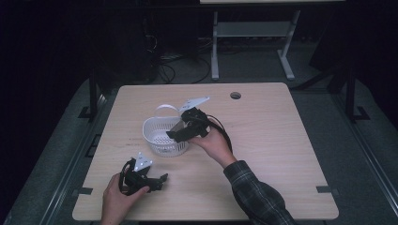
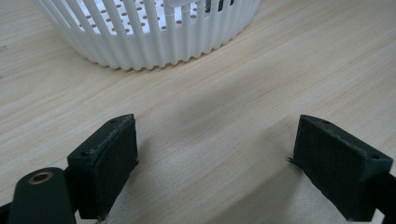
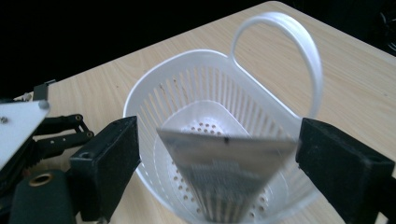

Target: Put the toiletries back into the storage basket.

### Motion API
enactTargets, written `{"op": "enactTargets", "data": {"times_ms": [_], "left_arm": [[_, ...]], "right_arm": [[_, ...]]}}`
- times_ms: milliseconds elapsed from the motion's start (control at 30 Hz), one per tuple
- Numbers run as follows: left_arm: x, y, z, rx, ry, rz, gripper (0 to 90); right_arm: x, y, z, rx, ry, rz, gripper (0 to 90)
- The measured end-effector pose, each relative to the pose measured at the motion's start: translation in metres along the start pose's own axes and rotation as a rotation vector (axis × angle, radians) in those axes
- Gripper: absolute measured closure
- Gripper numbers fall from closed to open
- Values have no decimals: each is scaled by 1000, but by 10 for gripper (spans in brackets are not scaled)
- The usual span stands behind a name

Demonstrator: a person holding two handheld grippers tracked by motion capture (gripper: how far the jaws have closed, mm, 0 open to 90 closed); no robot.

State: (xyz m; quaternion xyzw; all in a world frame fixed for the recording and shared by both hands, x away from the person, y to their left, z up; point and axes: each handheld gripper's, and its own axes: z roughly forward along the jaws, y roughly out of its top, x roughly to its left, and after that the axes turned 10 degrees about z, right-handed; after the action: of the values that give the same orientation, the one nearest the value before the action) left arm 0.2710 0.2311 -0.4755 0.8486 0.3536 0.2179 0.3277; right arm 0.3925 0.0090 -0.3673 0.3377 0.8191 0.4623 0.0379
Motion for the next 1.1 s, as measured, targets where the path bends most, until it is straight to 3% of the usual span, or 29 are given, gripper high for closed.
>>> {"op": "enactTargets", "data": {"times_ms": [367, 633, 1100], "left_arm": [[0, 0, 0, 1, 0, 0, 126], [0, 0, 0, -1, -1, -1, 126], [0, 0, 0, -4, -1, 0, 126]], "right_arm": [[-11, -23, -25, -8, -27, 16, 126], [-25, -45, -52, -35, -38, 56, 103], [-45, -90, -87, -42, -126, 96, 72]]}}
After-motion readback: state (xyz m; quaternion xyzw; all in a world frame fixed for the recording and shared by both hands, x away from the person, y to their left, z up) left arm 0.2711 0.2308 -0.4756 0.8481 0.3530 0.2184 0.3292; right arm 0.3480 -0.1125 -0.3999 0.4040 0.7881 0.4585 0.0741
